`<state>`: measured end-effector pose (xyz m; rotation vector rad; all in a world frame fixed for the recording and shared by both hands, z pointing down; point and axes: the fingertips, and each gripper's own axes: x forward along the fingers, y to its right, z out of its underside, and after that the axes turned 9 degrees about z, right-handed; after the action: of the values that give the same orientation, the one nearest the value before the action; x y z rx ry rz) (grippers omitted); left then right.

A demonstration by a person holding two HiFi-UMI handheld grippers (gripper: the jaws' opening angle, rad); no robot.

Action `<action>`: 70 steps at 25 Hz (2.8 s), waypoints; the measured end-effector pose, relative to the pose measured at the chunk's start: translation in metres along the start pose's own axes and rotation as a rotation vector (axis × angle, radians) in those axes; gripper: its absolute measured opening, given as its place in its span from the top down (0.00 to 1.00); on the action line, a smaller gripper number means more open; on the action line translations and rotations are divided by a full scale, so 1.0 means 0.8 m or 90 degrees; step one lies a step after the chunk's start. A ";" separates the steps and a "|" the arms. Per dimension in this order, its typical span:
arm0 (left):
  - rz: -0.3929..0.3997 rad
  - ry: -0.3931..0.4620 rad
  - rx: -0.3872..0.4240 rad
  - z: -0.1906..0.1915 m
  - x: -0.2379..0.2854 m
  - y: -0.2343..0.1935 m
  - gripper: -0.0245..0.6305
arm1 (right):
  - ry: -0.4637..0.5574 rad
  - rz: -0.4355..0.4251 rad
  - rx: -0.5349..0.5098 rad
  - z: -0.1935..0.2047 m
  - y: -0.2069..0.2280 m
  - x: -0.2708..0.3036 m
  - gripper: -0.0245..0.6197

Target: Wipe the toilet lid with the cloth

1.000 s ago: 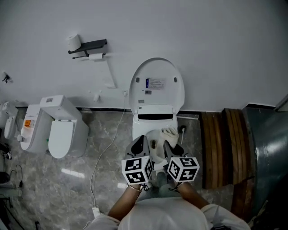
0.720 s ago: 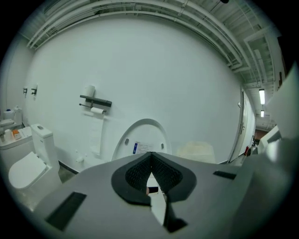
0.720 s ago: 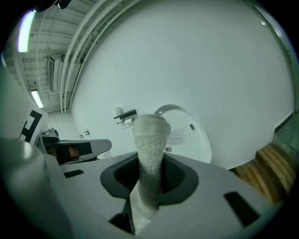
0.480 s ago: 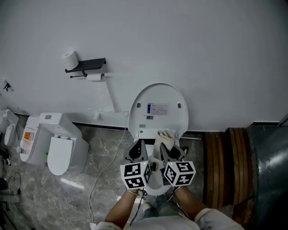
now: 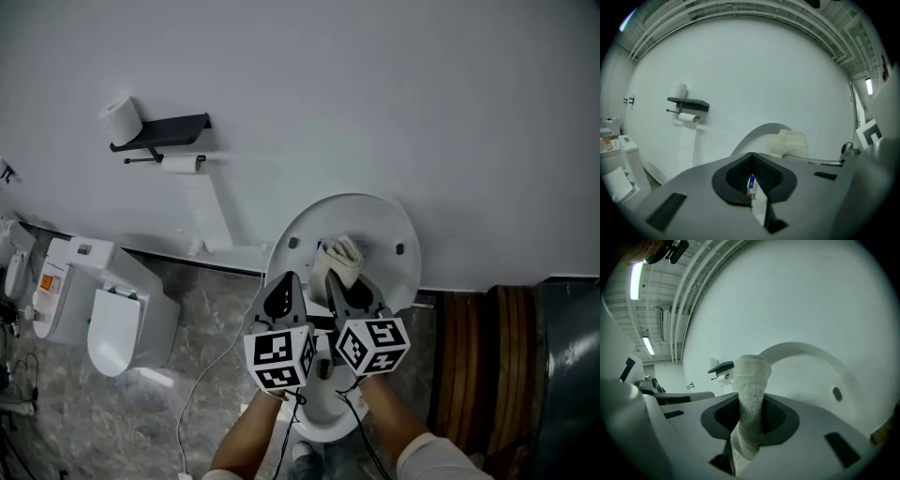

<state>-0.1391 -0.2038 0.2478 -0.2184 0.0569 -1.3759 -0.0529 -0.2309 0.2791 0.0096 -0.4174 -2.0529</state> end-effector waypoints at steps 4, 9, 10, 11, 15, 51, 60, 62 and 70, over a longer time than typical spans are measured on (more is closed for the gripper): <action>-0.011 0.008 -0.002 0.011 0.037 -0.024 0.94 | 0.019 -0.028 0.002 -0.003 0.002 0.062 0.82; -0.017 0.011 -0.005 0.018 0.054 -0.041 0.94 | 0.042 -0.074 -0.042 -0.004 -0.011 0.113 0.82; -0.019 0.011 -0.006 0.020 0.055 -0.043 0.94 | 0.044 -0.080 -0.054 -0.005 -0.012 0.120 0.82; -0.020 0.011 -0.008 0.022 0.056 -0.044 0.94 | 0.047 -0.081 -0.065 -0.006 -0.012 0.127 0.82; -0.022 0.006 -0.018 0.030 0.060 -0.043 0.94 | 0.063 -0.021 -0.072 -0.019 0.019 0.138 0.82; -0.054 -0.015 -0.028 0.059 0.015 -0.066 0.94 | 0.079 -0.045 -0.175 0.102 -0.022 0.148 0.82; -0.021 -0.023 -0.031 0.067 0.029 -0.033 0.94 | 0.136 0.201 -0.129 0.068 0.165 0.080 0.82; -0.015 -0.025 -0.034 0.069 0.033 -0.026 0.94 | 0.148 0.258 -0.118 0.061 0.204 0.057 0.82; 0.016 -0.031 -0.031 0.073 0.039 0.002 0.94 | 0.154 0.353 -0.117 0.059 0.274 0.002 0.82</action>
<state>-0.1215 -0.2273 0.3072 -0.2905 0.0526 -1.3452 0.1239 -0.3151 0.3891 0.0270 -0.0634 -1.5106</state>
